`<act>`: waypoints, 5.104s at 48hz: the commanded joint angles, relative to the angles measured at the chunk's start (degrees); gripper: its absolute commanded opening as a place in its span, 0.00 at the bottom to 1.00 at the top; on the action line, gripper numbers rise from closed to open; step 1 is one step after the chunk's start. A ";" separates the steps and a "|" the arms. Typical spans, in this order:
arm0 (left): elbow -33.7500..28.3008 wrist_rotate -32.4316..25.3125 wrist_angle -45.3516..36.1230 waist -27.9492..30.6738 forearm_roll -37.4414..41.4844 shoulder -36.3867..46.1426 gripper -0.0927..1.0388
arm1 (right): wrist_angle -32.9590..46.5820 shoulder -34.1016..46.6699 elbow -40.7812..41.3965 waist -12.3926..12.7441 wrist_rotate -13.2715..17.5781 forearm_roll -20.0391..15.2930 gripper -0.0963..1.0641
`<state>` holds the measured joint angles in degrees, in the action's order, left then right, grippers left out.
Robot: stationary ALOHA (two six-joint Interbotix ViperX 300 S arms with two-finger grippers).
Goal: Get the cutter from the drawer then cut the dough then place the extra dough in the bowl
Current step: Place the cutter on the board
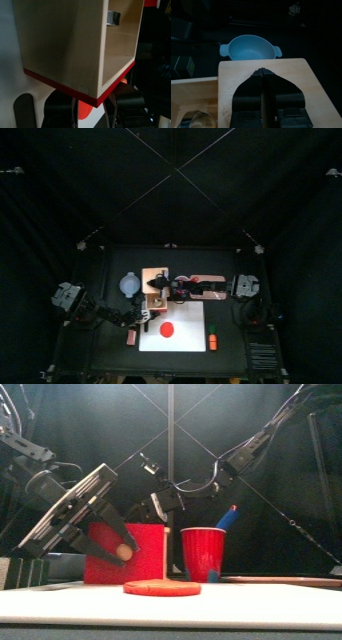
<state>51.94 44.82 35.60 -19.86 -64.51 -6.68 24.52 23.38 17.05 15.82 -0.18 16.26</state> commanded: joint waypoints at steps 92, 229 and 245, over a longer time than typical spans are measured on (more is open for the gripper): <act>16.52 -42.71 6.94 12.83 42.36 36.47 0.80 | -15.12 -15.56 0.79 -6.33 0.70 -5.62 0.19; 23.47 -45.79 5.71 21.09 48.08 41.92 0.80 | -47.20 -38.23 26.46 -16.79 10.37 -9.49 0.48; 22.41 -45.70 5.54 24.26 47.81 41.92 0.80 | -44.03 -35.16 28.74 -18.98 17.23 0.97 0.51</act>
<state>75.94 -0.79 40.96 4.13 -16.70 35.33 -20.04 -11.78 46.32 -2.90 16.61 15.12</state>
